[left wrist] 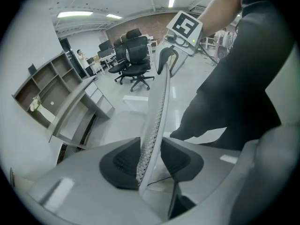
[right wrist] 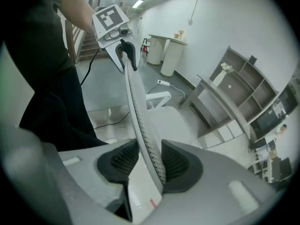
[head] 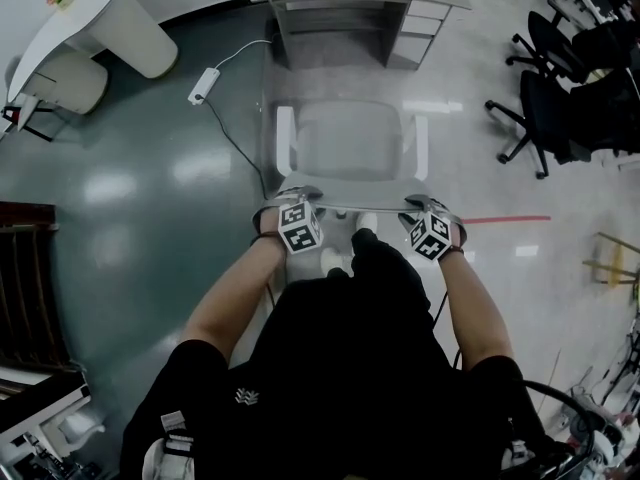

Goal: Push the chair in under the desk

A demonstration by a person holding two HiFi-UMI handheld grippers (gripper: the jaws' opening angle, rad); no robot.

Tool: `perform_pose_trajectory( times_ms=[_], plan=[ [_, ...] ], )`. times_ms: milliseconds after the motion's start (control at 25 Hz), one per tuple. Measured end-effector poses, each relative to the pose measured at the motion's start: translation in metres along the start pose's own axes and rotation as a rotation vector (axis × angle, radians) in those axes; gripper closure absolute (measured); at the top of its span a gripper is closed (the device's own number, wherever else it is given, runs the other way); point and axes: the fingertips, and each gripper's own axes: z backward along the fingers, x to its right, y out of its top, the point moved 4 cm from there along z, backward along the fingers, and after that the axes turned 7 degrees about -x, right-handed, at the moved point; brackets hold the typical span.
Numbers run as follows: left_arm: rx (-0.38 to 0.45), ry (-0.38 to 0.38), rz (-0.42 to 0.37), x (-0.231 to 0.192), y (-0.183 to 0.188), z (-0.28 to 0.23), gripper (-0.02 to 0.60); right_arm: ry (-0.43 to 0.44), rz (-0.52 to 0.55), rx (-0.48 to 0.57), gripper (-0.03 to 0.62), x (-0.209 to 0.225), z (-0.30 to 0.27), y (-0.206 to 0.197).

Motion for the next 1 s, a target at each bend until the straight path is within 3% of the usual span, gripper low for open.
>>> perform_pose_trajectory(
  times_ms=[1000],
  plan=[
    [-0.093,-0.009,0.095,-0.214,0.027,-0.055,0.428,0.052,0.034,0.031,0.444,0.210,-0.068,0.058]
  ],
)
